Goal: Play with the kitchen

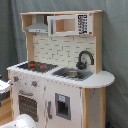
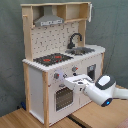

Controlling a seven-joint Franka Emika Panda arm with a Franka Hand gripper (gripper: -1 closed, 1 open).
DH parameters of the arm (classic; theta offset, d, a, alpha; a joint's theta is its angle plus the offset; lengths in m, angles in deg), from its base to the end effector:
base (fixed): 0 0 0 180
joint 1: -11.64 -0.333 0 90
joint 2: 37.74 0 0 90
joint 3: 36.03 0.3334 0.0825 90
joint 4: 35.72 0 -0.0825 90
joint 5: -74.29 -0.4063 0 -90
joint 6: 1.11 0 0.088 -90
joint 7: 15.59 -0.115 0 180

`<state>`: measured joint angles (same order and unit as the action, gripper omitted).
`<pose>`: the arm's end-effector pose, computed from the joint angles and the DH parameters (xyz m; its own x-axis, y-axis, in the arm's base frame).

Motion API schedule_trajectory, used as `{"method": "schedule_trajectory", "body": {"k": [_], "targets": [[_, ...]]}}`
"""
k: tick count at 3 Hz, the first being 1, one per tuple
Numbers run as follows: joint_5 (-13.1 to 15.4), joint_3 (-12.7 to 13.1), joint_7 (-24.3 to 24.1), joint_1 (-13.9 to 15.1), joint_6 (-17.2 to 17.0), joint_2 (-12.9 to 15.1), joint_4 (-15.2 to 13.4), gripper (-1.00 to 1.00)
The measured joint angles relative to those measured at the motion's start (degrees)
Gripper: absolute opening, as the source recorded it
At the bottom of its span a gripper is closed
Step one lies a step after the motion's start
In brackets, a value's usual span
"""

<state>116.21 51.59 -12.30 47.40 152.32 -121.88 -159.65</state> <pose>0.2576 0.5480 0.3510 0.1673 0.7987 -0.5780 -0.1756 0.6011 0.7797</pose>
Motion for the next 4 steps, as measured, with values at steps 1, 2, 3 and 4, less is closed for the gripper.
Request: {"method": "schedule_trajectory", "body": {"k": [1,2,3,4], "targets": [[-0.02,1.61,5.56,1.23,-0.08,0.10,-0.28,1.00],[-1.87,3.13,7.09,5.85,0.91,0.56,2.16,1.00],[-2.68,3.87,7.12,10.03,1.29,0.57,6.36,1.00],[-5.17,4.45,9.04,13.42,3.59,0.92,8.92,1.00]]}}
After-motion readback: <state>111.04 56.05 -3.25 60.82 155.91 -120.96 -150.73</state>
